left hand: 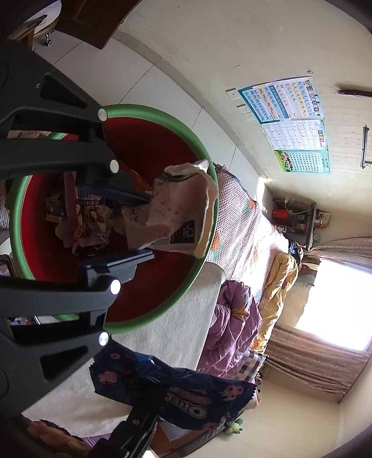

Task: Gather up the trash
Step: 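Carry the Oreo wrapper and pink-white paper over the red bin with both grippers, then open both grippers to drop the Oreo wrapper and paper into the bin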

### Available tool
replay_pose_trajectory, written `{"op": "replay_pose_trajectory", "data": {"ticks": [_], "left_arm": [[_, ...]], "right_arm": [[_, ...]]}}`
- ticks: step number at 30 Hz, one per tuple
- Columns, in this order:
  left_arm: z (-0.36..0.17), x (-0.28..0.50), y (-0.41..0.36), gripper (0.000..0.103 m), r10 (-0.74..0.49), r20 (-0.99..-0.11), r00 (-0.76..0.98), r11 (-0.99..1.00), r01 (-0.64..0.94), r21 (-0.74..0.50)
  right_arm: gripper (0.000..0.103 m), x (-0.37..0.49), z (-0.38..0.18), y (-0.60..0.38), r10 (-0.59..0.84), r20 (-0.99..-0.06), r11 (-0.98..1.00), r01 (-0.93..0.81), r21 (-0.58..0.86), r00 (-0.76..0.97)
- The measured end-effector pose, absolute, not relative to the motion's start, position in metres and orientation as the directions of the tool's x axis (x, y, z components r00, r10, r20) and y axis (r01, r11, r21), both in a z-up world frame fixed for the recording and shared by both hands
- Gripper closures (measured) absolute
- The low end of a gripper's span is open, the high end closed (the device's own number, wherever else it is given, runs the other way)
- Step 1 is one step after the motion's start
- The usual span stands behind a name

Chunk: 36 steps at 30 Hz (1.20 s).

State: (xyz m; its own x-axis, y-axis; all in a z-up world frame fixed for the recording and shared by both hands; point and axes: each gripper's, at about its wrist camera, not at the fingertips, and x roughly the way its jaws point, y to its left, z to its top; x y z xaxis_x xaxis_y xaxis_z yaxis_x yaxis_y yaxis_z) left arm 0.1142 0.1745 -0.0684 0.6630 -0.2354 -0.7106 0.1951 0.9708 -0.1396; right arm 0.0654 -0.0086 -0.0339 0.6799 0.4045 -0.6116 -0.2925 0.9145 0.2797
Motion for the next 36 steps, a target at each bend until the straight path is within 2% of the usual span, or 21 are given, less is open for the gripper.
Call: {"op": "replay_pose_trajectory", "data": {"ticks": [36], "left_arm": [[-0.080,0.124,0.178,0.070,-0.218,-0.742,0.634,0.975,0.182,-0.131]], "right_arm": [[0.087,0.083,-0.048,0.013,0.434,-0.650,0.900,-0.340,0.274,0.624]]}}
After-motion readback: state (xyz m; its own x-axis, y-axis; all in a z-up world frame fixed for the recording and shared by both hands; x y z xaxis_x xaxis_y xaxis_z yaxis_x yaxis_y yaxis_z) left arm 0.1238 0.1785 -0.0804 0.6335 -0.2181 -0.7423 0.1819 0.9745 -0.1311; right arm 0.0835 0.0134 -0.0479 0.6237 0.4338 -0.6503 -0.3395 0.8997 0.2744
